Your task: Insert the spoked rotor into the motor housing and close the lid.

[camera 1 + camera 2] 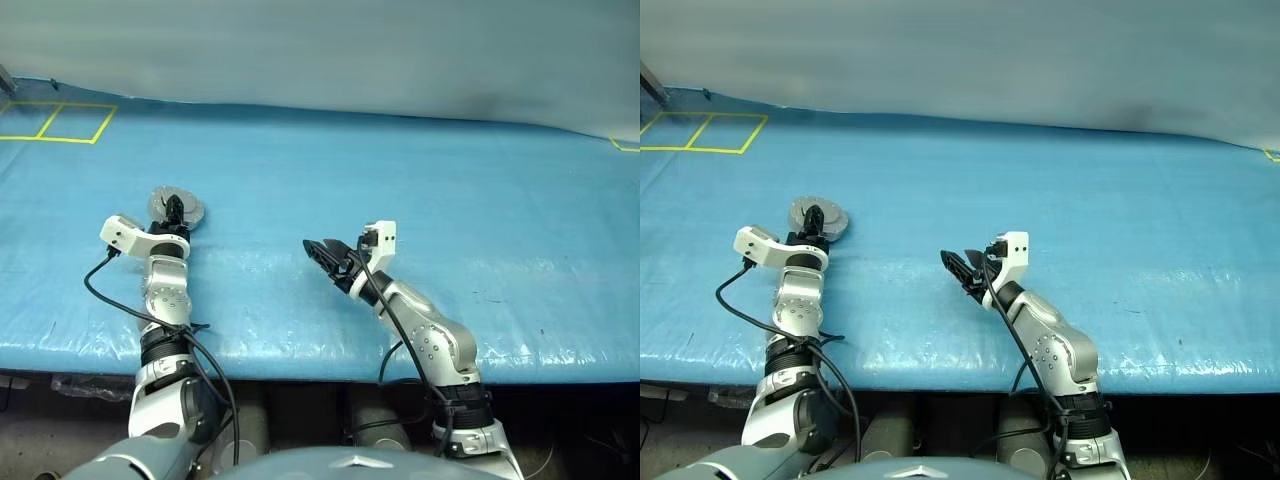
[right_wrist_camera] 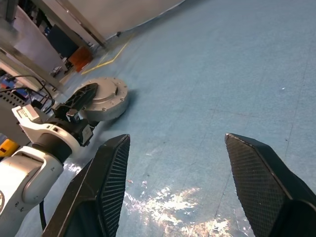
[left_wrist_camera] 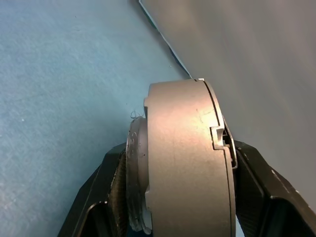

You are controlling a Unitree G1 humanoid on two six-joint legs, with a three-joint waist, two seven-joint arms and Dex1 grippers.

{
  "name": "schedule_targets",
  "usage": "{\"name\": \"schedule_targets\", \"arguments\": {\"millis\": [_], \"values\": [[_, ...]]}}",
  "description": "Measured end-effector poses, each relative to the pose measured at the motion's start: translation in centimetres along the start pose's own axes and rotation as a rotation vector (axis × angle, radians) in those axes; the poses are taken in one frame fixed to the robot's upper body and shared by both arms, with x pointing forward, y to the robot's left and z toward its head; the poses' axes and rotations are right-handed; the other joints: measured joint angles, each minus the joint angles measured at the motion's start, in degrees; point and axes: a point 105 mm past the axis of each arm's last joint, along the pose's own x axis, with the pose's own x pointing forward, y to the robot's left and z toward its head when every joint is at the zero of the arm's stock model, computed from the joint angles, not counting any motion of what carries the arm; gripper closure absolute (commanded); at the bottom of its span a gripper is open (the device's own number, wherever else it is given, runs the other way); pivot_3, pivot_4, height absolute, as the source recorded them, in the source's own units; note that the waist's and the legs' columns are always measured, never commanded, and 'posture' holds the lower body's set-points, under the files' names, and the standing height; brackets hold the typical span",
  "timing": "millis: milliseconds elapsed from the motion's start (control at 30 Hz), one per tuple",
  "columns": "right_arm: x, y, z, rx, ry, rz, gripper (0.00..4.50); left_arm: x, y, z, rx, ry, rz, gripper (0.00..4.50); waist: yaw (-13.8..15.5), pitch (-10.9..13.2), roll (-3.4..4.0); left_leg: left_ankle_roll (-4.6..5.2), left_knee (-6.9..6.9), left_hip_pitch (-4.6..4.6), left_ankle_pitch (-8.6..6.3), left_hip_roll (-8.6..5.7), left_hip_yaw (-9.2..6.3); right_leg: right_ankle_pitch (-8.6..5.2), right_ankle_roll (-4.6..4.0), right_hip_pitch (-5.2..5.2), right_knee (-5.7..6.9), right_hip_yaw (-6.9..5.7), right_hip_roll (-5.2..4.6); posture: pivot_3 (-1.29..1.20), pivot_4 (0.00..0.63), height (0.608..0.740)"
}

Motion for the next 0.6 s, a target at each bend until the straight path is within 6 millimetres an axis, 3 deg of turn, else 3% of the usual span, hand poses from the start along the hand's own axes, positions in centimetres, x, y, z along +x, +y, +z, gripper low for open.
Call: {"name": "schedule_targets", "arguments": {"millis": [67, 267, 467, 533, 600], "values": [[0.0, 0.0, 0.0, -0.003, 0.002, 0.000, 1.24, 0.0, 0.2, 0.2, 0.021, -0.010, 0.023, 0.10, 0.00, -0.04, 0.04, 0.00, 0.00, 0.10, 0.00, 0.00, 0.02, 0.00, -0.01, 0.09, 0.01, 0.02, 0.00, 0.00, 0.150, 0.740], [-0.1, -0.1, -0.1, -0.012, 0.009, -0.001, 1.24, -0.7, 2.4, 2.4, 0.102, -0.086, 0.125, 0.10, -1.48, -0.06, 0.05, -0.01, -0.09, 0.64, 0.00, 0.05, 0.21, -0.21, -0.01, 0.42, 0.03, 0.17, 0.02, 0.00, 0.150, 0.740], [-0.3, -0.4, -0.4, -0.047, 0.040, -0.005, 1.24, -3.1, 7.0, 7.6, 0.248, -0.253, 0.319, 0.10, -1.20, -0.06, 0.03, -0.01, -0.09, 0.54, 0.00, 0.08, 0.21, -0.09, -0.20, 0.36, 0.04, 0.18, 0.04, 0.00, 0.150, 0.740], [-0.3, -0.4, -0.5, -0.066, 0.051, -0.001, 1.24, -3.5, 7.4, 8.5, 0.297, -0.278, 0.336, 0.10, -0.47, -0.09, -0.02, -0.02, -0.05, 0.51, 0.00, 0.08, 0.24, -0.09, -0.19, 0.37, 0.02, 0.18, 0.03, 0.00, 0.150, 0.740], [-0.3, -0.4, -0.5, -0.133, 0.054, 0.000, 1.24, -3.9, 6.2, 9.1, 0.357, -0.306, 0.268, 0.10, 0.18, -0.15, -0.12, -0.02, -0.03, 0.49, -0.01, 0.07, 0.29, -0.08, -0.20, 0.38, 0.00, 0.18, -0.01, 0.00, 0.150, 0.740]]}}
